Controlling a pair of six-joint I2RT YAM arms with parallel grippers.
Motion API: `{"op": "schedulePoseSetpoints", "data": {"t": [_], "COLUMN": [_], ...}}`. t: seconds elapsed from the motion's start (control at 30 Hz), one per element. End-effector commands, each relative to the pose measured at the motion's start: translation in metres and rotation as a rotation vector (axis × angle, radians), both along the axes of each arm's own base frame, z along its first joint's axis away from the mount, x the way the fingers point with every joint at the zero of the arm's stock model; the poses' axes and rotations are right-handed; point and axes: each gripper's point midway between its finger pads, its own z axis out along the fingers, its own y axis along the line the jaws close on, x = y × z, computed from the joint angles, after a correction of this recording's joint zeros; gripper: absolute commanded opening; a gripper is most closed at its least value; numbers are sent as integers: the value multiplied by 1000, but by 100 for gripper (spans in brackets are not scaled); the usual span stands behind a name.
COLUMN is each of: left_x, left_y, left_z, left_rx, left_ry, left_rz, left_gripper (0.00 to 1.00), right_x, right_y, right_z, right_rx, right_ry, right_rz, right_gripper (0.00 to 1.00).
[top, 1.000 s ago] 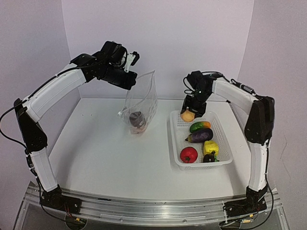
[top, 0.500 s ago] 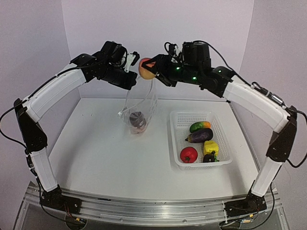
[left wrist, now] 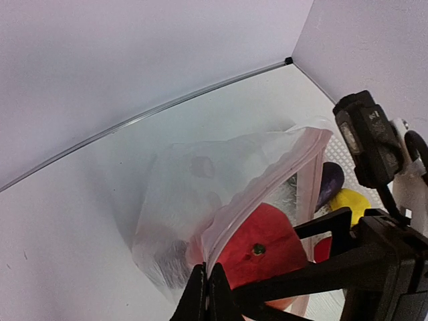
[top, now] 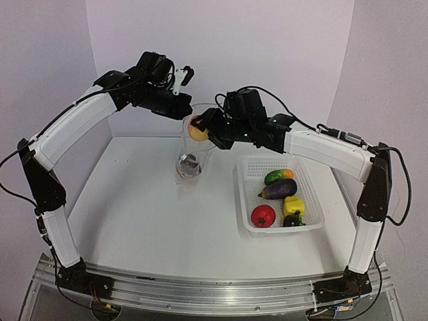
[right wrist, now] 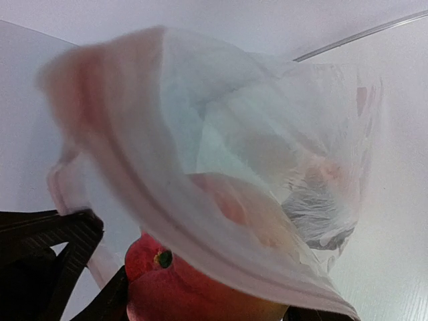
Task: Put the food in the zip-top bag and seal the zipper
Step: Place the fake fruit in the zipper food storage bag, then pick up the fake vegetable from the bin.
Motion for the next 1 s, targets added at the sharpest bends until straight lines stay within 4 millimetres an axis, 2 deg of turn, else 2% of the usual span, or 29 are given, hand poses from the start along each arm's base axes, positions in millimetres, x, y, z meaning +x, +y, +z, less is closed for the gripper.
{"op": "schedulePoseSetpoints", "data": {"t": [0.0,0.13,0.17,0.27,0.4,0.53,0.6,0.7,0.77,0.83,0.9,0.97], "left_x": [-16,-20,-19,-17,-15,-12,-8,0,1,1,1,1], "left_y": [-14,-18,-16,-11,-9,-7,-4,4,6,7,8,8], "left_z": [30,31,31,34,34,28,29,27,25,22,22,23], "left_rx": [-118,-138,-137,-138,-135,-123,-117,-98,-85,-77,-75,-75], "left_ry": [-1,19,18,10,5,10,1,-15,-20,-19,-22,-24], "left_rz": [-83,-102,-95,-72,-58,-43,-28,3,11,14,14,13], "left_gripper": [0,0,0,0,0,0,0,0,0,0,0,0], "right_x": [0,0,0,0,-3,-13,-24,-44,-60,-63,-57,-48], "right_y": [-4,-7,-10,-19,-22,-14,-9,-11,-24,-45,-85,-131], "right_z": [8,-1,0,7,24,49,70,117,151,168,174,161], "right_rx": [-111,-233,-268,-347,-403,-384,-336,-251,-205,-194,-211,-246], "right_ry": [-11,-5,-14,-58,-118,-185,-223,-305,-368,-386,-364,-297], "right_rz": [-6,22,25,32,76,165,227,302,324,290,182,29], "right_gripper": [26,58,68,87,93,94,95,98,98,98,98,98]}}
